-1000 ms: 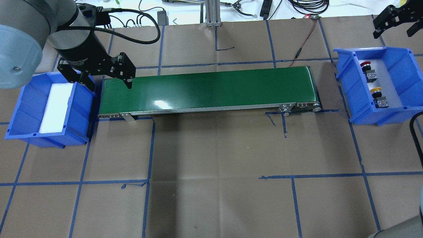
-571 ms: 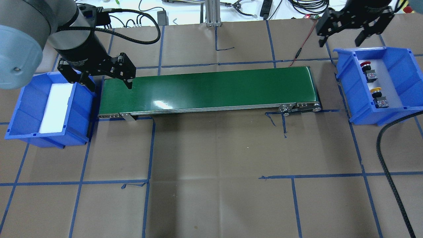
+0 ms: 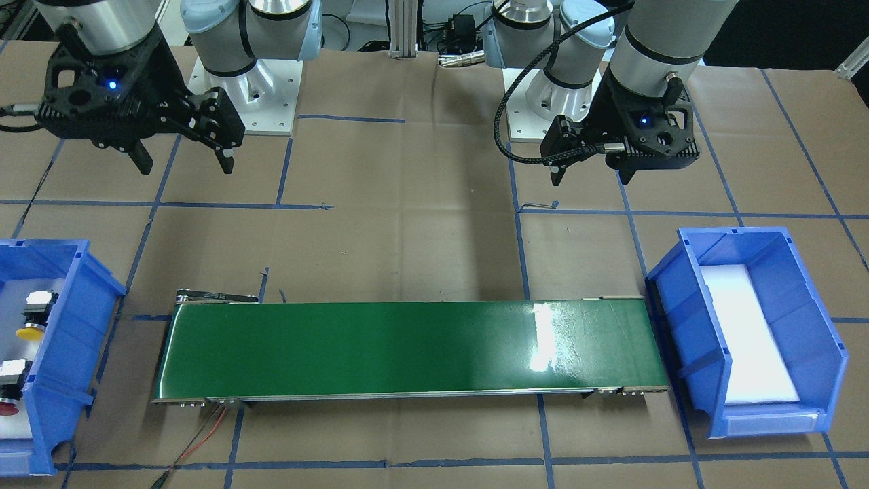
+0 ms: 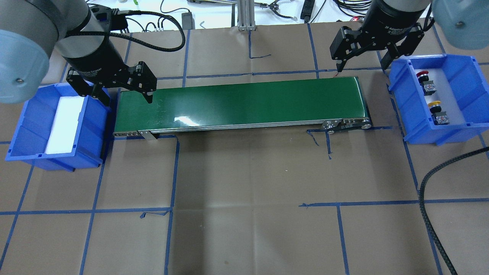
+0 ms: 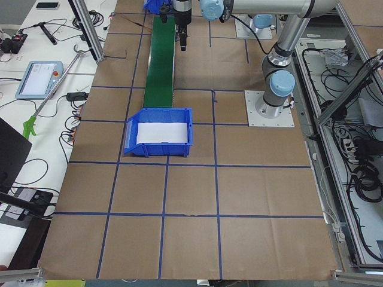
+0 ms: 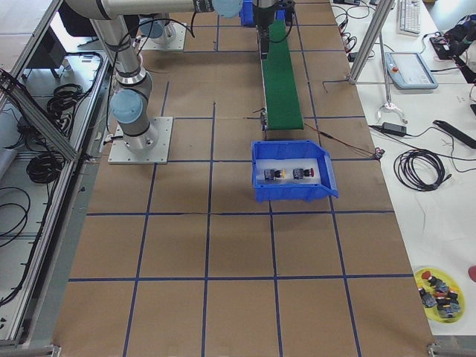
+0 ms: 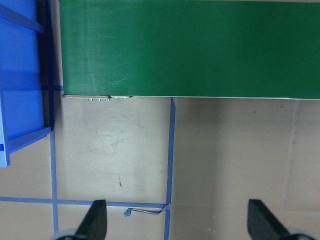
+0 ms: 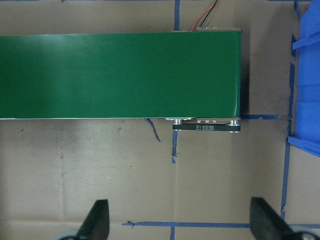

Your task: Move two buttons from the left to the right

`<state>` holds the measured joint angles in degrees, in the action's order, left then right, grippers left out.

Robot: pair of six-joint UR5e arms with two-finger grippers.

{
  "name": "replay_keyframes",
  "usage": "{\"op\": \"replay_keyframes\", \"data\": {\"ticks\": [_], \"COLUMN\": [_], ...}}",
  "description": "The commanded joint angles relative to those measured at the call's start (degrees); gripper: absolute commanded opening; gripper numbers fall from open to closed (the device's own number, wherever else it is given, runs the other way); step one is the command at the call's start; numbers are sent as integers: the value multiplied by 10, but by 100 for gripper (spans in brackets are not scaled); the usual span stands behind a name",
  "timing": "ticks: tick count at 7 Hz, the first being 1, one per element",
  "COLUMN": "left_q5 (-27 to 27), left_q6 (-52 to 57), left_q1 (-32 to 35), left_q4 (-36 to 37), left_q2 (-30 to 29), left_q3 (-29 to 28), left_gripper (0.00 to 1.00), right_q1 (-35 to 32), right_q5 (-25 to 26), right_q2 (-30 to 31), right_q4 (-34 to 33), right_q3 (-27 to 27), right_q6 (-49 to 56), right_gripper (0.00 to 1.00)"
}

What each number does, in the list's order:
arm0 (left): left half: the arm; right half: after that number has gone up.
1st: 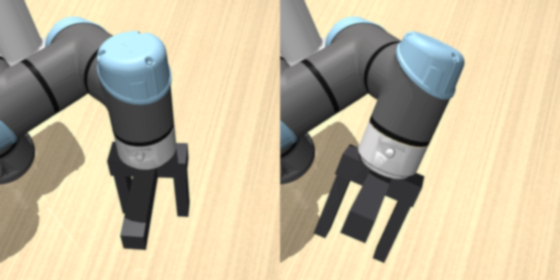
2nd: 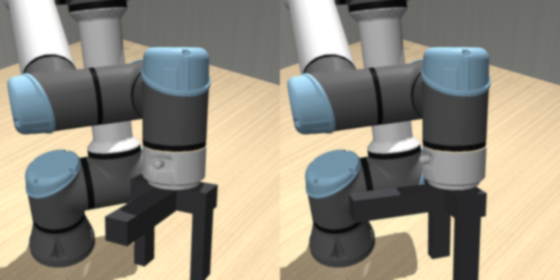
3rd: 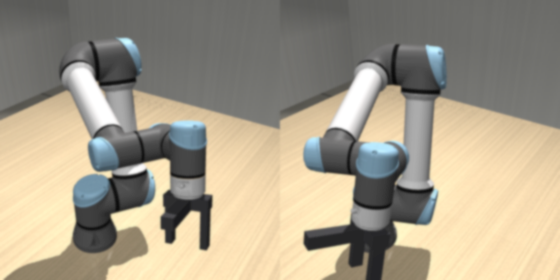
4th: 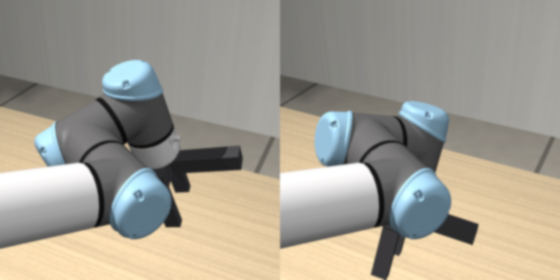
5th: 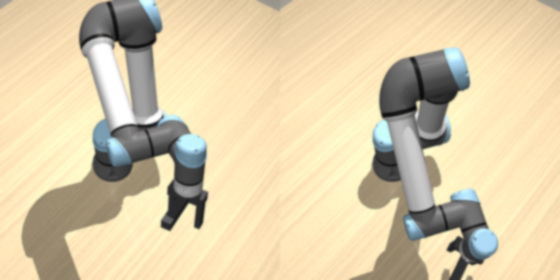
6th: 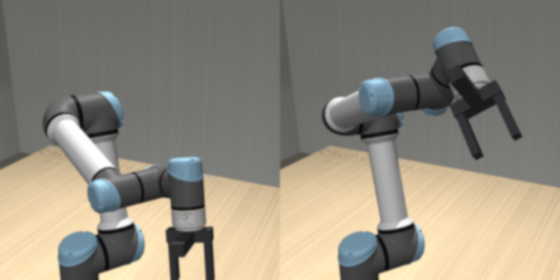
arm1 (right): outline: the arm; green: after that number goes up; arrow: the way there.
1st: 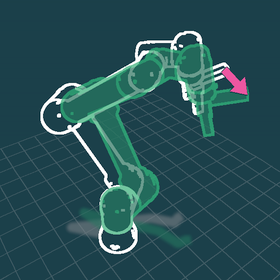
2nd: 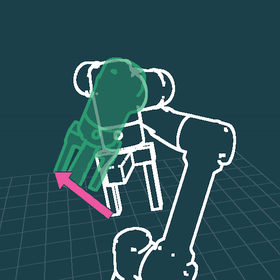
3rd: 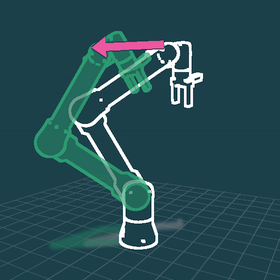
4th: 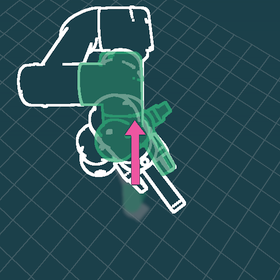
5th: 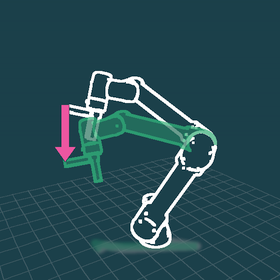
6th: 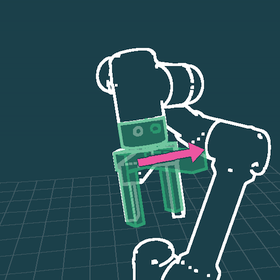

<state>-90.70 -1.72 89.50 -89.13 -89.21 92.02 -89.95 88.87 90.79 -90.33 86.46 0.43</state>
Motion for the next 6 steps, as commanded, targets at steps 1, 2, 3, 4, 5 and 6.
{"op": "replay_keyframes", "data": {"ticks": [1, 2, 3, 4, 5, 6], "left_q5": [0, 0, 0, 0, 0, 0], "left_q6": [0, 0, 0, 0, -1, -1], "left_q1": [0, 1, 1, 1, 0, 0], "left_q4": [0, 0, 0, 0, 0, 0], "left_q2": [0, 0, 0, 0, 0, 0], "left_q3": [0, 0, 0, 0, -1, -1], "left_gripper": [100, 100, 100, 100, 100, 100], "right_q1": [-2, -2, -2, -2, -2, -1], "right_q5": [-8, -6, -5, -5, -7, -7], "right_q2": [4, -6, -7, -7, -9, -13], "right_q4": [7, 7, 3, 0, 0, 0], "right_q3": [3, 1, 2, 2, 4, 3], "right_q6": [-58, -55, -53, -53, -53, -53], "right_gripper": [100, 100, 100, 100, 100, 100]}}
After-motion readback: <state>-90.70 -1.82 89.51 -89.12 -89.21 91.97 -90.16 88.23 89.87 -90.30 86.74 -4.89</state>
